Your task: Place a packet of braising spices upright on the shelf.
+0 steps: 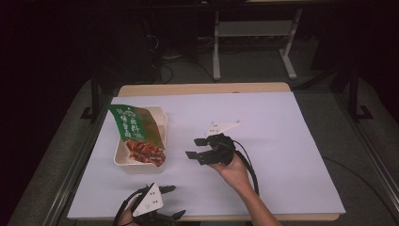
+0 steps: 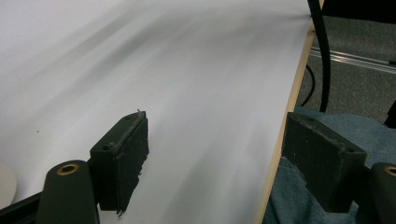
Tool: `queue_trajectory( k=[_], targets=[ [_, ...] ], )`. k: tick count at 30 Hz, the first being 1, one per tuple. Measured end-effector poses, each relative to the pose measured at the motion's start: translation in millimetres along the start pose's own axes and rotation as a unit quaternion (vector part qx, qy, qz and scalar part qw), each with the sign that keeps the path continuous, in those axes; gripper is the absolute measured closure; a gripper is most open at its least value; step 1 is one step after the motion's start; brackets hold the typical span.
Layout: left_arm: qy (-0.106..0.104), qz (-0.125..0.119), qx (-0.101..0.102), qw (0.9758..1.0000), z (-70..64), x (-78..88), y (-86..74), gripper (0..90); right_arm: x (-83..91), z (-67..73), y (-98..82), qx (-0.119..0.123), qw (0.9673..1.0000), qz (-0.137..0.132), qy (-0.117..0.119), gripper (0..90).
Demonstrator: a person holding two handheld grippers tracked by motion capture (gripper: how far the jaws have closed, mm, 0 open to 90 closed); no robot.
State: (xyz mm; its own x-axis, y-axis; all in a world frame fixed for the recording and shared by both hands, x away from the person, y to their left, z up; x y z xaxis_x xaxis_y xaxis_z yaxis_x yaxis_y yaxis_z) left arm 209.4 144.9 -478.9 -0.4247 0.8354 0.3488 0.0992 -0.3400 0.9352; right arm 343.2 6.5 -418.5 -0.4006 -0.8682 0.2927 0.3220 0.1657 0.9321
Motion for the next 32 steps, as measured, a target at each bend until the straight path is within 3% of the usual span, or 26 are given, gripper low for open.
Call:
queue_trajectory(
  k=[2, 19, 26, 28, 29, 32],
  targets=[
    [0.000, 0.001, -0.006, 1.0000, 0.9, 0.1, 0.1, 22.5, 4.8, -0.9, -4.4, 0.001, 1.0000, 0.002, -0.002, 39.9],
    [0.002, 0.003, 0.003, 1.0000, 1.5, 0.3, -1.3, 22.3, 42.9, -12.2, -45.2, -0.017, 0.9993, 0.019, -0.028, 37.1],
    [0.003, 0.003, 0.008, 1.0000, 3.4, 1.3, -2.3, 21.9, 56.7, -4.6, -69.5, -0.027, 0.9990, 0.024, -0.027, 32.6],
    [0.003, 0.004, 0.011, 0.9999, 3.2, 1.6, -2.4, 21.4, 58.2, -2.8, -73.7, -0.022, 0.9989, 0.025, -0.032, 30.8],
    [0.004, 0.003, 0.014, 0.9999, 3.0, 1.8, -2.7, 21.3, 62.2, 2.5, -82.5, -0.007, 0.9988, 0.031, -0.037, 27.6],
    [0.004, 0.003, 0.015, 0.9999, 3.5, 3.0, -2.9, 20.8, 66.3, 10.7, -83.1, 0.014, 0.9986, 0.033, -0.038, 24.1]
  ],
)
Point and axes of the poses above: each handheld gripper's, and its own axes: x roughly backward along the jaws, y roughly out of its top, z roughly to its left, the point moved 7 cm from there along -x, roughly forward along the jaws, and after that the axes turned 13 degrees about -z, right-handed, at the moved point
